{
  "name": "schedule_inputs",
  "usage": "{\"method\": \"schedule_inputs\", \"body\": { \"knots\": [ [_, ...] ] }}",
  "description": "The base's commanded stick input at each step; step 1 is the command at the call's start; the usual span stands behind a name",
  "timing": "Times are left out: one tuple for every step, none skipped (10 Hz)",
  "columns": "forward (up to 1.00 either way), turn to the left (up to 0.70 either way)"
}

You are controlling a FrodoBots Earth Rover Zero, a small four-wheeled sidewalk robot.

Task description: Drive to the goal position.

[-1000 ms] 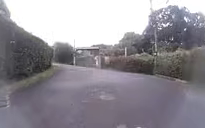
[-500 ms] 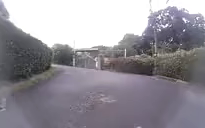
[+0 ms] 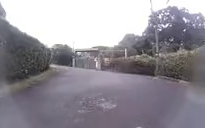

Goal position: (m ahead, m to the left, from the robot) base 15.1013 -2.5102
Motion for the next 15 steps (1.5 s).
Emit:
{"method": "schedule_inputs", "body": {
  "knots": [
    [0.5,0.0],
    [0.5,0.0],
    [0.5,0.0],
    [0.5,-0.07],
    [0.5,-0.31],
    [0.5,-0.5],
    [0.5,-0.5],
    [0.5,-0.5],
    [0.5,-0.5],
    [0.5,-0.5],
    [0.5,-0.5],
    [0.5,-0.5],
    [0.5,-0.5],
    [0.5,-0.4],
    [0.5,-0.07]
  ]
}}
